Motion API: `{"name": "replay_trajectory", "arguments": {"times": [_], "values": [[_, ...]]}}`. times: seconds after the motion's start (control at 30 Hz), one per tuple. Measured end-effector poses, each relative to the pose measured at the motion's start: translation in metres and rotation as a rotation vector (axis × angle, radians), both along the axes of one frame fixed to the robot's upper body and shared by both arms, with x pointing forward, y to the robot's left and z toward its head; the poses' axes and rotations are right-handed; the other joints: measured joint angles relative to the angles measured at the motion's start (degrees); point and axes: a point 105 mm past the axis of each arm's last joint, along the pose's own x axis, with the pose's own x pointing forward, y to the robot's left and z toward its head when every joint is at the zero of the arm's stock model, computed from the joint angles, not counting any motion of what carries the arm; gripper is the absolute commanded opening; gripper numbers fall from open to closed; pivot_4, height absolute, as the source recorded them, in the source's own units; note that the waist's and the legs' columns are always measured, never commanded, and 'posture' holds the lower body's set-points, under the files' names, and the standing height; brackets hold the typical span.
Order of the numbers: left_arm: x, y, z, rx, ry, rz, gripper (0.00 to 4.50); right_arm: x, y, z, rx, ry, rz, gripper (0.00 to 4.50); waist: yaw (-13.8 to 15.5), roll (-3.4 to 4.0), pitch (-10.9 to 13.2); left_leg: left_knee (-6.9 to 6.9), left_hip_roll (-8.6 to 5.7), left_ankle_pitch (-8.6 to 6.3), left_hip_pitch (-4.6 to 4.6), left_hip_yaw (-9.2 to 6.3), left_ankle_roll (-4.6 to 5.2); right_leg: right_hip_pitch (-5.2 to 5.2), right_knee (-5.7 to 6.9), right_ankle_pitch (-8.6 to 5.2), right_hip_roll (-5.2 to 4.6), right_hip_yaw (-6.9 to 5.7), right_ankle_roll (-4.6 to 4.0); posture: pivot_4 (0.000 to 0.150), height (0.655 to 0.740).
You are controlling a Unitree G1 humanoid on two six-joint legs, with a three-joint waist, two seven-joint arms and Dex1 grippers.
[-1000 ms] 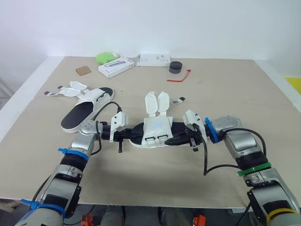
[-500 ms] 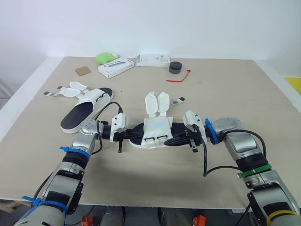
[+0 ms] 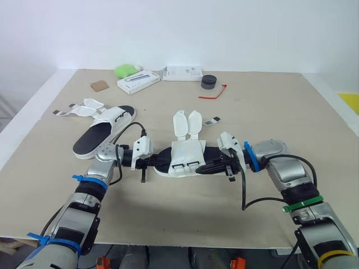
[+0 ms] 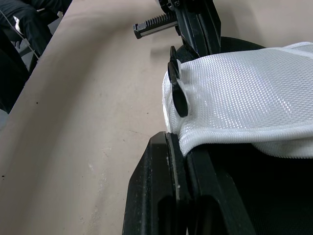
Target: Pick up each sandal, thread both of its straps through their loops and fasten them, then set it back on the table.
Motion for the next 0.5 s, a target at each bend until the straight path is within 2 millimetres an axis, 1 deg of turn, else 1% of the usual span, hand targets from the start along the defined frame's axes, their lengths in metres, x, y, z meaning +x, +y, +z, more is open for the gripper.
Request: {"name": "replay_trajectory", "arguments": {"times": [0.4, 0.43, 0.5], "values": [[0.0001, -0.0002, 0.0, -0.001, -0.003, 0.0, 0.08, -0.0003, -0.0001, -0.0002, -0.001, 0.002, -0.001, 0.0, 0.01, 0.0, 0.0, 0.0, 0.0, 0.0, 0.0, 0.0, -0.01, -0.01, 0.0, -0.01, 0.0, 0.0, -0.01, 0.15, 0.74], [0.0, -0.0003, 0.0, -0.001, -0.004, 0.0, 0.02, -0.0013, 0.0, -0.0001, -0.003, 0.007, 0.001, 0.36, 0.01, 0.0, 0.0, 0.0, 0.0, -0.01, 0.0, 0.0, -0.01, -0.01, 0.0, -0.01, 0.0, 0.0, -0.01, 0.15, 0.74], [-0.0001, -0.0005, -0.0001, -0.001, -0.004, -0.001, 0.0, -0.002, -0.0001, 0.0, -0.003, 0.026, -0.006, 0.88, 0.01, -0.01, -0.01, -0.01, 0.0, -0.01, 0.0, 0.0, -0.01, -0.01, 0.0, -0.03, -0.01, 0.0, -0.03, 0.15, 0.74]]}}
